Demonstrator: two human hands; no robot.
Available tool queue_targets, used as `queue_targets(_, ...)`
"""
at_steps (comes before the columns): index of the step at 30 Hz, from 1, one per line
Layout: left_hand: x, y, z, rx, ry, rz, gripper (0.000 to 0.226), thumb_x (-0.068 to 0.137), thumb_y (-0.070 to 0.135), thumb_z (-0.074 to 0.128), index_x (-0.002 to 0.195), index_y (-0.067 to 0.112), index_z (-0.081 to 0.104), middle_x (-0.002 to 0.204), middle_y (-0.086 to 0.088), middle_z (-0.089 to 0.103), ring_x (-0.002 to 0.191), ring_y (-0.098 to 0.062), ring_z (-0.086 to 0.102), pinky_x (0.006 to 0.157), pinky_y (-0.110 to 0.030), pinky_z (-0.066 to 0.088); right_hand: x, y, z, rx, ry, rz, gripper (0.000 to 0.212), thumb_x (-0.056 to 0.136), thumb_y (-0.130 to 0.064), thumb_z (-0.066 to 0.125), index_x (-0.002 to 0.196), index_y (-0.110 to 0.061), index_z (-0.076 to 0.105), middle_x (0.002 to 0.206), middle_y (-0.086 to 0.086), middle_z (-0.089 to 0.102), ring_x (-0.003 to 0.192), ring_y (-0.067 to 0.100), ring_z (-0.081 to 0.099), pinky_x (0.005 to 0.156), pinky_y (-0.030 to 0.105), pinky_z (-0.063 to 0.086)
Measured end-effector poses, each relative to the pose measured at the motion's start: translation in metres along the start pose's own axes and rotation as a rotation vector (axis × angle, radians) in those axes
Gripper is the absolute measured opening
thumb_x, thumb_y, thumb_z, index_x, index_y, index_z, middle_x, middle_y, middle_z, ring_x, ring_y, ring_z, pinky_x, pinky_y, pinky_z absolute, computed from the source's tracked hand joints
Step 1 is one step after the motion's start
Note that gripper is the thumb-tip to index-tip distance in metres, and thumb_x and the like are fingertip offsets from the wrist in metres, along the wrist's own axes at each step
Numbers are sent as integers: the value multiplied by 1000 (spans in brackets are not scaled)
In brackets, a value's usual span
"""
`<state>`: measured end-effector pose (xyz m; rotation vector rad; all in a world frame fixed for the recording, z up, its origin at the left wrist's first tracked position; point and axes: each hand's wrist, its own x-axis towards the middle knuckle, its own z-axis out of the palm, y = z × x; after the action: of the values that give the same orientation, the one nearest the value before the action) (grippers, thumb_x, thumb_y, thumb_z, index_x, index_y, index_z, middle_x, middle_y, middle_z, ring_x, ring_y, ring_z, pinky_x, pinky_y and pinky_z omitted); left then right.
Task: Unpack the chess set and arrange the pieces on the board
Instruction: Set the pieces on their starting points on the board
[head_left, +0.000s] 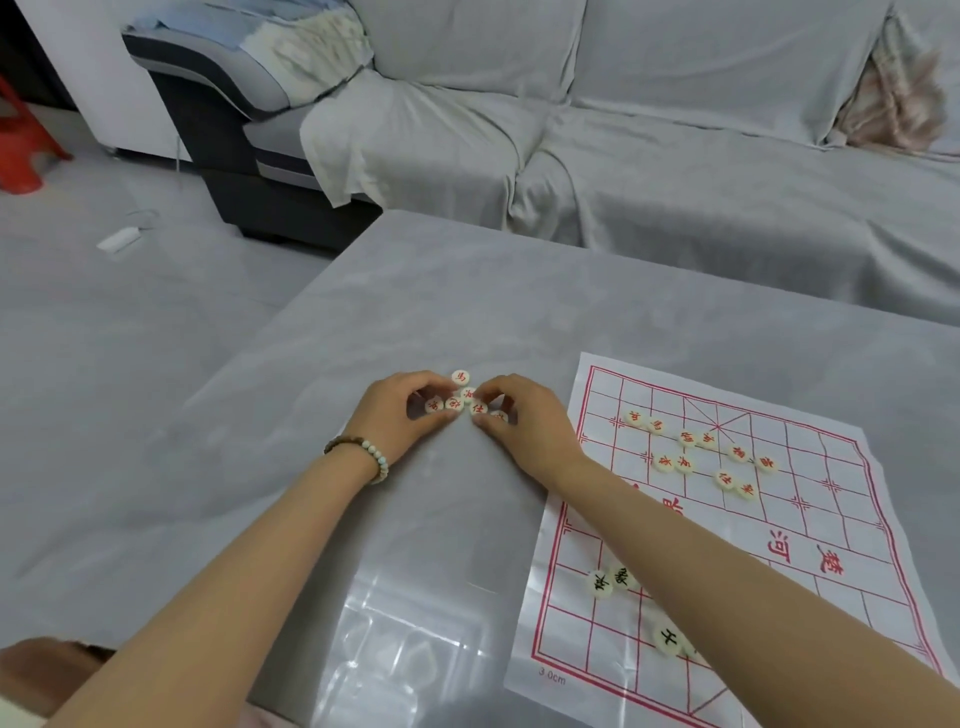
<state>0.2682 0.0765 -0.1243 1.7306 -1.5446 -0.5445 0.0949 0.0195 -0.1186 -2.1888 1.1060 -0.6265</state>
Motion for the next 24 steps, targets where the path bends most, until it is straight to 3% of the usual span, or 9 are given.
queue_targets(9,-21,30,8,-27,-7,-6,19,75,27,75,90,34,68,89,12,66,79,-2,57,71,-6,42,-26,4,-26,-57,2,-46,10,85,-21,64,95,-21,66,95,-7,63,84,9,54,70,15,37)
queue_targets(13,-20,65,40,-7,-67,61,15,77,27,72,91,29,69,89,12,65,80,-1,56,75,-12,45,-53,33,-68,-41,114,-32,7,83,-23,68,90,-24,69,87,-14,63,75,2,53,66,11,35)
queue_targets(18,10,119,92,-56,-93,85,21,80,23,70,101,21,68,92,11,63,82,-3,55,74,-8,42,-87,81,-132,-12,266,156,9,82,-21,69,90,-25,69,90,-15,63,74,-2,54,62,7,40)
queue_targets(24,54,162,141,-51,-170,122,15,80,22,70,95,22,68,87,12,64,75,2,53,70,-12,43,-105,131,-185,-55,367,310,7,82,-26,69,84,-32,67,87,-16,63,73,-1,55,62,8,36)
